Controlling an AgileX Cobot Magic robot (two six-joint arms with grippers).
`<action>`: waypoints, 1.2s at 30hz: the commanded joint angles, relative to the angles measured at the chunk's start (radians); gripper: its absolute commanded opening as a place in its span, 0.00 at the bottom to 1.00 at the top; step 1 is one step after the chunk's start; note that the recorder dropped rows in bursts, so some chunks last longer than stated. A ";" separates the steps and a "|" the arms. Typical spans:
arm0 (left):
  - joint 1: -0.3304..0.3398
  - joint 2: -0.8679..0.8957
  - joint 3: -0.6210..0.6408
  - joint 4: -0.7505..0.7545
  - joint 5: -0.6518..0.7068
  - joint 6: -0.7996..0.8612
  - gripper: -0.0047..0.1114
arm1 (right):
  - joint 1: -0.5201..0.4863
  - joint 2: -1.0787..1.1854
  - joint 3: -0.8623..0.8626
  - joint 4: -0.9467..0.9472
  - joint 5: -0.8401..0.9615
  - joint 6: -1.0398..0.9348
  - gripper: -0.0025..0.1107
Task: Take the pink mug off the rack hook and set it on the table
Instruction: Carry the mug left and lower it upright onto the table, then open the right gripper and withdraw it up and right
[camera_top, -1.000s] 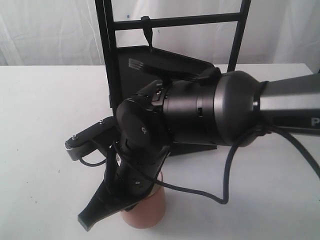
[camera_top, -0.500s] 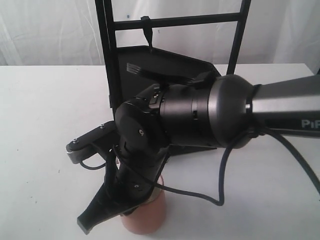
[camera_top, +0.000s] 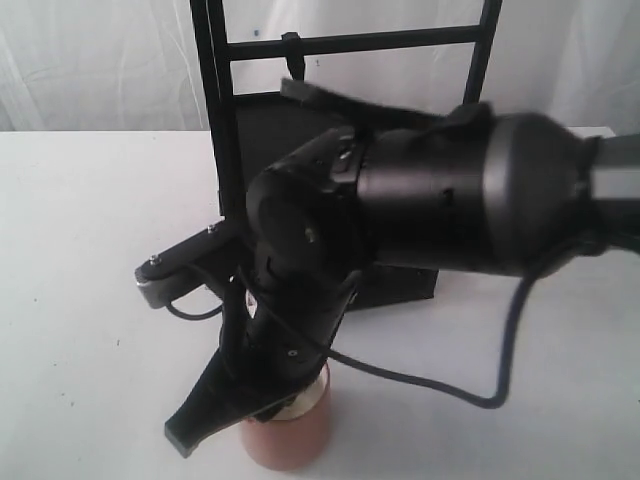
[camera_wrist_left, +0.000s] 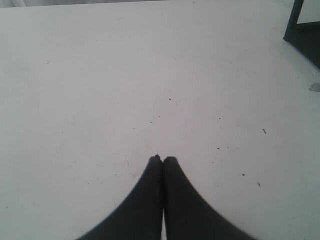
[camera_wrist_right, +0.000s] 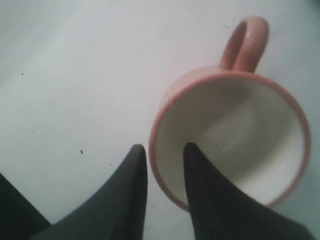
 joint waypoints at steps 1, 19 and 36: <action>-0.006 -0.001 0.002 0.001 -0.004 -0.006 0.04 | 0.001 -0.116 -0.009 -0.123 0.086 -0.002 0.24; -0.006 -0.001 0.002 0.001 -0.004 -0.006 0.04 | -0.218 -0.243 -0.007 -0.576 0.351 -0.013 0.02; -0.006 -0.001 0.002 0.001 -0.004 -0.006 0.04 | -0.726 -0.266 0.450 -0.518 0.222 -0.020 0.02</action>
